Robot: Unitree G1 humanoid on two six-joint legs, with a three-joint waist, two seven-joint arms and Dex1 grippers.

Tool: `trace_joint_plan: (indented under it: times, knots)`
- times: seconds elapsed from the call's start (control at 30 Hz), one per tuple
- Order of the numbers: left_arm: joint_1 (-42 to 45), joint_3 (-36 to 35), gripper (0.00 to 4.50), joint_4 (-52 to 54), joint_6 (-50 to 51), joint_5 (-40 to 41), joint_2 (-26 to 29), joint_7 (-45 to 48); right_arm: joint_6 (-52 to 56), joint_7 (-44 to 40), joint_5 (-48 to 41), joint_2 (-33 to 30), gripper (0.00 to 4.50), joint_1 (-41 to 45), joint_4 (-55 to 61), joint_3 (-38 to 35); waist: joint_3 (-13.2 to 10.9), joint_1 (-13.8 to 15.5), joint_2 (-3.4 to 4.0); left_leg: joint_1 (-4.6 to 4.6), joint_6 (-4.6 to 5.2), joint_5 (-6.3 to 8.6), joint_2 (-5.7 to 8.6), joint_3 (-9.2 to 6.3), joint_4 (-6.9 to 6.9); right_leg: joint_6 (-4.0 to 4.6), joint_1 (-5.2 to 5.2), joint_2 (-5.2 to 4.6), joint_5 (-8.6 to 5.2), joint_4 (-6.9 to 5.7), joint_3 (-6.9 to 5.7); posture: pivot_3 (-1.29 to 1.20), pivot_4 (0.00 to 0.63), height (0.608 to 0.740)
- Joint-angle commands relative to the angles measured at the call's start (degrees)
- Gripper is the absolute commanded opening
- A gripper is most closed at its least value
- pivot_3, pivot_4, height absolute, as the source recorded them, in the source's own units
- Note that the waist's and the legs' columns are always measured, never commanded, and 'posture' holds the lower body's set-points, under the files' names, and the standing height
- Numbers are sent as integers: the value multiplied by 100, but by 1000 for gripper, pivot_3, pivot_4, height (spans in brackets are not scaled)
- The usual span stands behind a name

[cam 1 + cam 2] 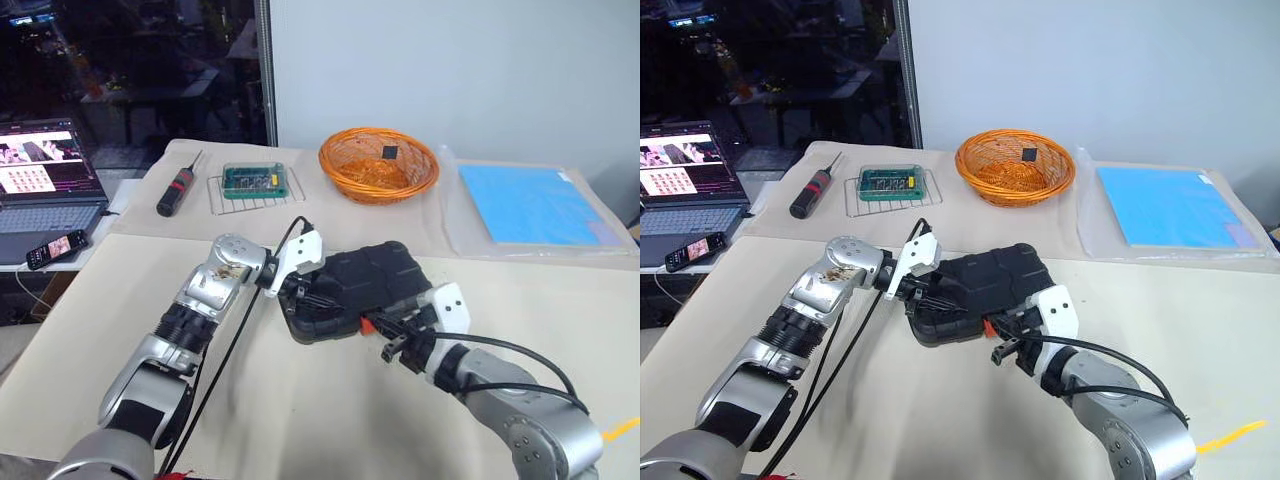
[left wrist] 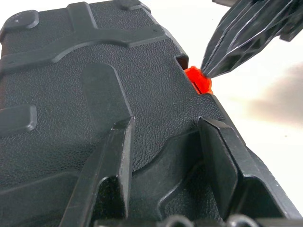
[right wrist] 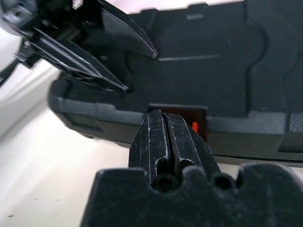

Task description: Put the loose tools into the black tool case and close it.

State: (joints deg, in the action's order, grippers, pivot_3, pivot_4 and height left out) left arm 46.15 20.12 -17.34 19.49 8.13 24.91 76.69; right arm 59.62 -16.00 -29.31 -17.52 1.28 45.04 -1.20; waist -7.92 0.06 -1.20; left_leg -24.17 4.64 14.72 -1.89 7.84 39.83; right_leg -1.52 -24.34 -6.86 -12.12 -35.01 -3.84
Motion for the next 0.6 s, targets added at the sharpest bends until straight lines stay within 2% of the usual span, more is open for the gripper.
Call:
trace_joint_plan:
  times: [0.03, 0.2, 0.37, 0.47, 0.6]
  knots:
    - [-265, 282, 2246, -206, 209, -330, 113, -114, -365, -23, 71, -27, 42, 36, -65, 45, 0, 1, 0, 1, 0, 0, 0, -1, 0, 0, 0, 0, 0, 0, 0, 0, 150, 740]
    - [-277, 268, 2246, -159, 260, -302, 135, -131, -472, -255, -368, -17, 42, -211, 345, -261, 0, 4, 0, 5, -5, 2, 0, -2, 1, 0, -3, -3, 0, 2, 0, 0, 150, 740]
    - [-279, 264, 2246, -140, 284, -287, 139, -134, -380, -415, -654, -261, 42, -546, 556, -361, 0, 20, 0, 3, -2, 1, -1, -3, -2, 0, 0, -2, -1, 1, 0, 0, 150, 740]
    - [-277, 267, 2246, -143, 282, -283, 140, -138, -354, -361, -522, -486, 42, -697, 468, -232, 0, 20, 0, 5, -4, 1, -1, -3, -2, 1, -3, -3, -1, 2, 0, 0, 150, 740]
    - [-276, 274, 2246, -142, 280, -285, 146, -135, -419, -141, -152, -631, 42, -474, 47, 65, 0, 10, 0, 8, -12, 6, -1, -3, -2, 0, -2, -7, -1, 3, 1, 0, 150, 740]
